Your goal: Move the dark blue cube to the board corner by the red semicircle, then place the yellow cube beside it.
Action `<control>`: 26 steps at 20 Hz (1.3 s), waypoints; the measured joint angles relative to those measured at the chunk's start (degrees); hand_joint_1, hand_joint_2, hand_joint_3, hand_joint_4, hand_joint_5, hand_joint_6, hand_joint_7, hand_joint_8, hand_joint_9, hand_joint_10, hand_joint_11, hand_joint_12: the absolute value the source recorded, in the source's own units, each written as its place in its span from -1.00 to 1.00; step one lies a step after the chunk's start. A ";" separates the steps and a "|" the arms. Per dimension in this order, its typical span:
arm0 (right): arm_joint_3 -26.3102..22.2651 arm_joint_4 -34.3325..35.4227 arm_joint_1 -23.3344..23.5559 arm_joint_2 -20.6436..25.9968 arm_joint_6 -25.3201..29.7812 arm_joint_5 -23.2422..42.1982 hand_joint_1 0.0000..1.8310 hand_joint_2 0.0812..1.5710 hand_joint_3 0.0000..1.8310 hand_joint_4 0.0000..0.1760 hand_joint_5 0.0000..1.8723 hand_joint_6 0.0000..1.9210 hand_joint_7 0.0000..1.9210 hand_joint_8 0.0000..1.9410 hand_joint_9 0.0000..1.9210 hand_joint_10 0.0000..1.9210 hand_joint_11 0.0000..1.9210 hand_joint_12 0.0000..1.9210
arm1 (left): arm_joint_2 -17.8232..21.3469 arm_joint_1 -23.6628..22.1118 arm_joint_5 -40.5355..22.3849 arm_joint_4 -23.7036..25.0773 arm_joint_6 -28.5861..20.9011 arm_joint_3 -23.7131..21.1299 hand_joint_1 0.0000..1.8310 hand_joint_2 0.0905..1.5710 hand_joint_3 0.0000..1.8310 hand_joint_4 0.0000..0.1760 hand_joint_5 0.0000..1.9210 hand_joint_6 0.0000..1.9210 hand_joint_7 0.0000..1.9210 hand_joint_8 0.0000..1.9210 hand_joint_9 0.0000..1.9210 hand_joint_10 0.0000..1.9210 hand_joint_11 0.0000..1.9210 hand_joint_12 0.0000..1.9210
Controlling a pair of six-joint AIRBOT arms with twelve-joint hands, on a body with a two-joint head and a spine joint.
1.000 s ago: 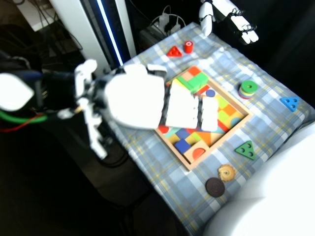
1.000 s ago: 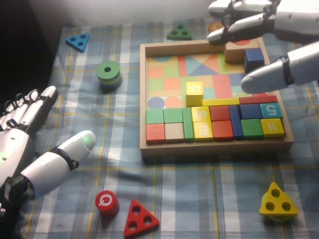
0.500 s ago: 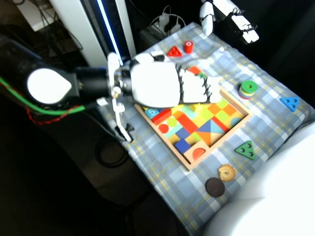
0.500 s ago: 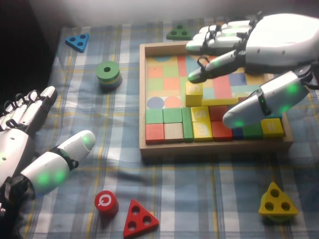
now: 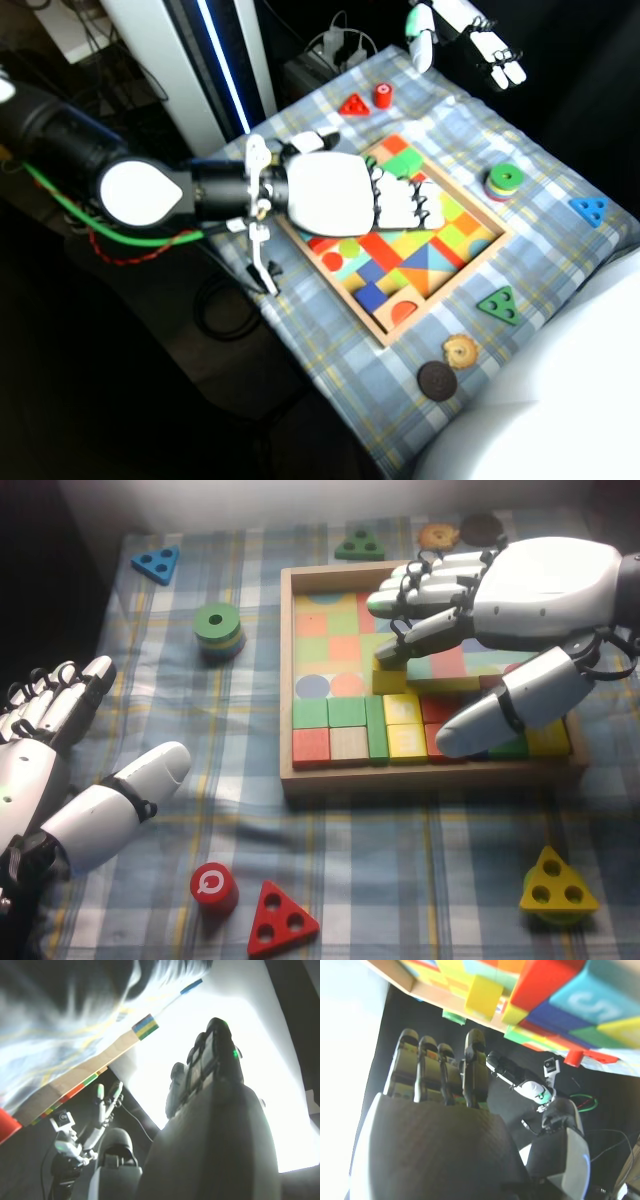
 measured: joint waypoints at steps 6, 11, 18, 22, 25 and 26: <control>0.11 -1.33 -0.20 0.57 0.61 -0.85 -1.00 0.12 -1.00 -0.30 -0.55 -0.99 -1.00 -1.00 -1.00 -1.00 -1.00 -1.00 | 0.00 0.00 0.00 -0.04 0.00 0.00 -1.00 0.30 -1.00 -0.15 -0.91 -0.99 -0.98 -1.00 -1.00 -1.00 -1.00 -1.00; 0.63 -1.60 -0.20 2.40 0.72 -3.26 -1.00 0.05 -1.00 -0.36 -0.57 -1.00 -1.00 -1.00 -1.00 -1.00 -1.00 -1.00 | 0.00 0.00 0.00 -0.28 0.00 0.00 -1.00 0.29 -1.00 -0.09 -0.92 -1.00 -0.98 -1.00 -1.00 -1.00 -1.00 -1.00; 2.14 -1.38 0.46 2.29 -0.26 -5.92 -1.00 -0.03 -1.00 0.64 -0.61 -1.00 -1.00 -1.00 -1.00 -1.00 -1.00 -1.00 | 0.00 0.00 -0.02 -0.70 0.02 -0.07 -1.00 0.31 -1.00 -0.09 -0.93 -1.00 -0.98 -1.00 -1.00 -1.00 -1.00 -1.00; 3.54 -0.76 0.48 2.27 -0.31 -6.88 -1.00 -0.01 -1.00 0.78 -0.61 -0.99 -1.00 -1.00 -1.00 -1.00 -1.00 -1.00 | 0.00 0.00 0.02 -0.79 0.00 -0.24 -1.00 0.31 -1.00 -0.13 -0.93 -1.00 -0.98 -1.00 -1.00 -1.00 -1.00 -1.00; 4.68 -0.20 0.48 2.29 -0.28 -7.52 -1.00 -0.03 -1.00 0.60 -0.59 -0.99 -1.00 -1.00 -1.00 -1.00 -1.00 -1.00 | 0.00 0.00 0.04 -0.76 0.00 -0.24 -1.00 0.31 -1.00 -0.20 -0.92 -0.99 -0.97 -1.00 -1.00 -1.00 -1.00 -1.00; 4.90 -0.17 0.48 2.29 -0.31 -7.67 -1.00 -0.03 -1.00 0.60 -0.59 -0.99 -1.00 -1.00 -1.00 -1.00 -1.00 -1.00 | 0.00 0.00 0.07 -0.79 0.00 -0.24 -1.00 0.31 -1.00 -0.20 -0.92 -0.99 -0.97 -1.00 -1.00 -1.00 -1.00 -1.00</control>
